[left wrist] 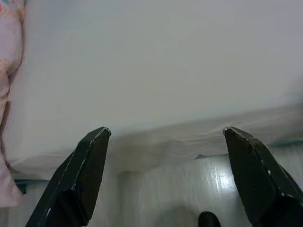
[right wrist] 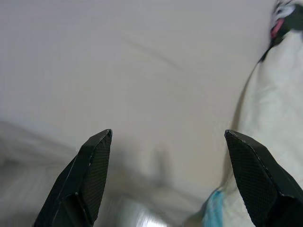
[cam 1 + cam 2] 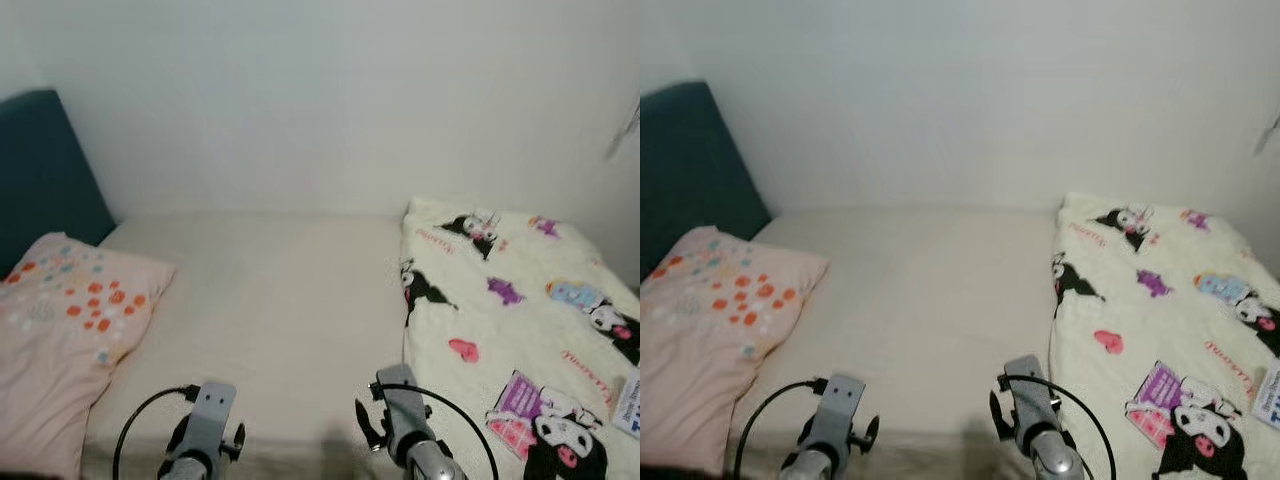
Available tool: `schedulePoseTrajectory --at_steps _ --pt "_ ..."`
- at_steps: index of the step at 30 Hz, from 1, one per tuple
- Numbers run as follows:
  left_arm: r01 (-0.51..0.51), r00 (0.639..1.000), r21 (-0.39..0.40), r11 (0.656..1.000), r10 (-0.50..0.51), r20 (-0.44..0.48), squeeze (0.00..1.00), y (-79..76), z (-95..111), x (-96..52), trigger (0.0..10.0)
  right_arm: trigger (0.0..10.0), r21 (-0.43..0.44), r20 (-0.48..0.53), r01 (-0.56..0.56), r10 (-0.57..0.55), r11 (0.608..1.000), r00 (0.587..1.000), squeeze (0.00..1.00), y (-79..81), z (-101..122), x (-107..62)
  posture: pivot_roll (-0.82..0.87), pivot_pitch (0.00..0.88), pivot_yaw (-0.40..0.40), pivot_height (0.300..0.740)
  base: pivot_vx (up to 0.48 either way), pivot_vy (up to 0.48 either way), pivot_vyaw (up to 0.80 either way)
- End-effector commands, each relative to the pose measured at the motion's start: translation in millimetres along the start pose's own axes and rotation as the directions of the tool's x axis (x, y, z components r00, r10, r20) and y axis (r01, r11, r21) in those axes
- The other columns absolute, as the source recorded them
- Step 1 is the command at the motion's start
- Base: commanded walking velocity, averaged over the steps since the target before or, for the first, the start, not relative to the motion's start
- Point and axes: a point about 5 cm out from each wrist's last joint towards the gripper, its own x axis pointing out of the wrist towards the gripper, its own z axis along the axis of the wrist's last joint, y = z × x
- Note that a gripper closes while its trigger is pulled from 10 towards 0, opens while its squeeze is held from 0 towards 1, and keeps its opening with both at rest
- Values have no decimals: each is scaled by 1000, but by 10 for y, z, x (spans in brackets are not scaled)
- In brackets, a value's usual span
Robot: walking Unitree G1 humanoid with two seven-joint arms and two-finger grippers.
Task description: Clean up the room
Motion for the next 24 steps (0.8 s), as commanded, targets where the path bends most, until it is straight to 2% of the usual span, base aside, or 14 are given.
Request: schedulePoseTrajectory --at_steps 1,2,4,7,9,14,15,17,19,22,24 --pt "8 1000 21 1000 -8 2 0 27 -19 -16 10000 10000 17 -10 8 -8 1000 1000 0 12 -25 -13 15 139 -9 740 0 0 0" --pt "38 999 25 999 -39 16 0 5 -1 -22 10000 10000 24 -27 13 -12 1000 1000 0 12 -56 -26 10 179 1 740 0 0 0" --pt "36 999 19 999 -37 23 0 7 15 -17 10000 10000 -4 -25 8 -8 1000 1000 0 11 -51 -26 5 183 -3 740 0 0 0" --pt "15 999 -2 1000 -15 32 0 21 26 -16 10000 10000 -6 -23 6 -6 1000 1000 0 13 -55 -28 3 168 -4 740 0 0 0" --pt "21 999 -76 997 -18 44 0 19 42 -17 10000 10000 -49 -14 -3 2 999 1000 0 9 -47 -27 1 121 -15 740 0 0 0" --pt "32 997 -108 994 -24 72 0 16 70 -25 10000 10000 -69 -21 5 -7 998 1000 0 2 -39 -15 -3 88 -21 740 0 0 0" --pt "-6 997 -114 993 15 80 0 68 82 -30 10000 10000 -37 -18 33 -33 999 999 0 -23 -2 10 -9 57 -25 740 0 0 0" --pt "-25 996 -117 993 34 81 0 93 83 -31 10000 10000 -9 -17 35 -35 999 999 0 -31 12 18 -9 57 -25 740 0 0 0" --pt "0 997 -158 987 12 70 0 101 65 -29 10000 10000 95 -49 43 -38 995 998 0 -68 -6 24 -4 21 -41 740 0 0 0" --pt "6 997 -165 986 6 73 0 103 66 -29 10000 10000 105 -55 42 -36 994 998 0 -69 -12 23 -6 18 -40 740 0 0 0" --pt "14 998 -138 990 -5 64 0 92 47 -39 10000 10000 100 -53 26 -21 995 998 0 -54 -24 13 -12 5 -39 740 0 0 0"
